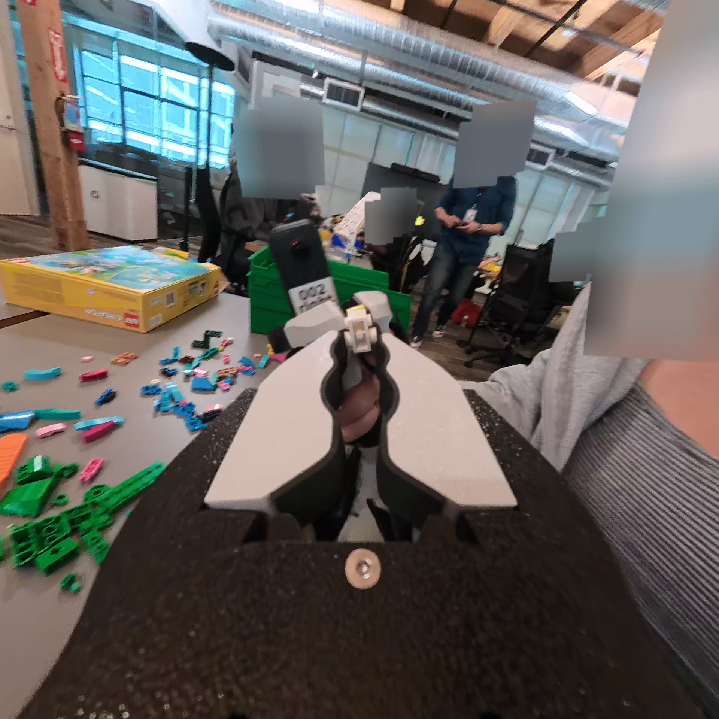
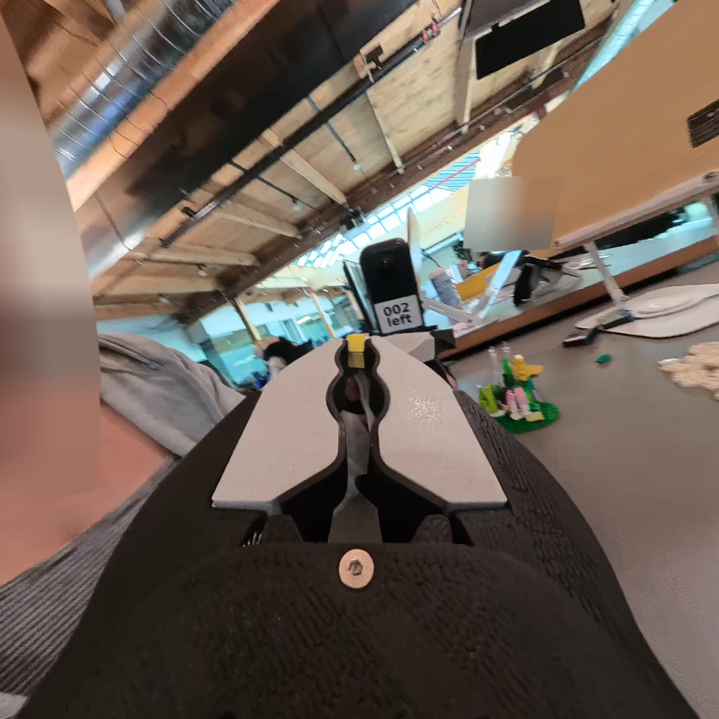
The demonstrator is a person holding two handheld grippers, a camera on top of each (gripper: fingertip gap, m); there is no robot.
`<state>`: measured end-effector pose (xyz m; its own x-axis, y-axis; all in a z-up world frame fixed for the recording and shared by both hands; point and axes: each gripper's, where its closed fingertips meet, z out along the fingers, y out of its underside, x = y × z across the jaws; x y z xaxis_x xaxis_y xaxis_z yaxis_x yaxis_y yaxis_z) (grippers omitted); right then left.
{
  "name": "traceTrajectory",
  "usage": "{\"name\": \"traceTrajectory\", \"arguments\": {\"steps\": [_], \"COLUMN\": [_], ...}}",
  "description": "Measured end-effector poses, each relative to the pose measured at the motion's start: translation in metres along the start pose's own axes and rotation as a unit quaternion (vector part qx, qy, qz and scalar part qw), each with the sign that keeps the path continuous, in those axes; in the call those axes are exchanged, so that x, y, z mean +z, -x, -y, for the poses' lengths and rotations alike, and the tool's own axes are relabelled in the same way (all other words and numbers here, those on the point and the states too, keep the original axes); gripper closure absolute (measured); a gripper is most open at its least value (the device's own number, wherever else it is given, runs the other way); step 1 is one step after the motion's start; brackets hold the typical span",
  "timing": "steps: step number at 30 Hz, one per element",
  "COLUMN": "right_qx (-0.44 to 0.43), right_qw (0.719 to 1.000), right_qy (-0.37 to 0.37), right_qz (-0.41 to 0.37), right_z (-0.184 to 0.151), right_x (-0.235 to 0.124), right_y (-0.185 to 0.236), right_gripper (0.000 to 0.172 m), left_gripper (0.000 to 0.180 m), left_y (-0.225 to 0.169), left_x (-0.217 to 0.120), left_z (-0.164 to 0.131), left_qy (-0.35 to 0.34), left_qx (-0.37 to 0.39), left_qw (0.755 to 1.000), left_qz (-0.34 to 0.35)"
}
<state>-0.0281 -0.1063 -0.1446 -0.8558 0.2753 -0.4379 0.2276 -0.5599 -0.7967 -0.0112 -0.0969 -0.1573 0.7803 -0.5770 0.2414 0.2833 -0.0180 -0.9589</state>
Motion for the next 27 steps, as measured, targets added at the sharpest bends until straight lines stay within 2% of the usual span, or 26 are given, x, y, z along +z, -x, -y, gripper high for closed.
{"name": "traceTrajectory", "arguments": {"steps": [3,6,9,12,13,15,18,21,24,27], "right_qx": [0.075,0.097,0.054,-0.027,-0.058,-0.082,-0.075,-0.036,0.01,0.01], "right_qw": [0.994,0.992,0.998,0.991,0.979,0.936,0.868,0.807,0.766,0.714], "right_qy": [-0.039,-0.051,-0.035,-0.032,-0.014,0.035,0.191,0.33,0.406,0.468], "right_qz": [0.064,0.065,0.004,-0.129,-0.197,-0.341,-0.452,-0.489,-0.498,-0.521], "right_z": [0.006,0.007,0.005,0.015,0.019,0.028,0.022,0.006,-0.009,-0.018], "right_x": [0.002,0.002,-0.001,-0.018,-0.028,-0.053,-0.072,-0.077,-0.076,-0.085], "right_y": [0.009,0.005,-0.007,-0.039,-0.057,-0.103,-0.169,-0.229,-0.267,-0.29], "right_gripper": [0.166,0.166,0.166,0.166,0.166,0.166,0.166,0.165,0.165,0.165], "left_gripper": [0.167,0.167,0.167,0.167,0.166,0.166,0.166,0.166,0.166,0.166], "left_y": [-0.007,-0.002,0.011,0.051,0.067,0.09,0.107,0.109,0.112,0.118], "left_x": [-0.001,-0.002,-0.006,-0.028,-0.041,-0.066,-0.088,-0.09,-0.088,-0.091], "left_z": [0.007,0.006,0.001,0.008,0.01,0.017,0.013,0.006,0.001,-0.003], "left_qy": [-0.032,-0.038,-0.033,-0.049,-0.047,-0.059,-0.052,-0.042,-0.038,-0.043], "left_qx": [-0.025,-0.03,-0.018,0.022,0.047,0.074,0.124,0.159,0.153,0.128], "left_qw": [0.998,0.998,0.999,0.992,0.984,0.964,0.933,0.918,0.92,0.924], "left_qz": [-0.037,-0.035,-0.003,0.115,0.167,0.25,0.333,0.361,0.359,0.357]}}
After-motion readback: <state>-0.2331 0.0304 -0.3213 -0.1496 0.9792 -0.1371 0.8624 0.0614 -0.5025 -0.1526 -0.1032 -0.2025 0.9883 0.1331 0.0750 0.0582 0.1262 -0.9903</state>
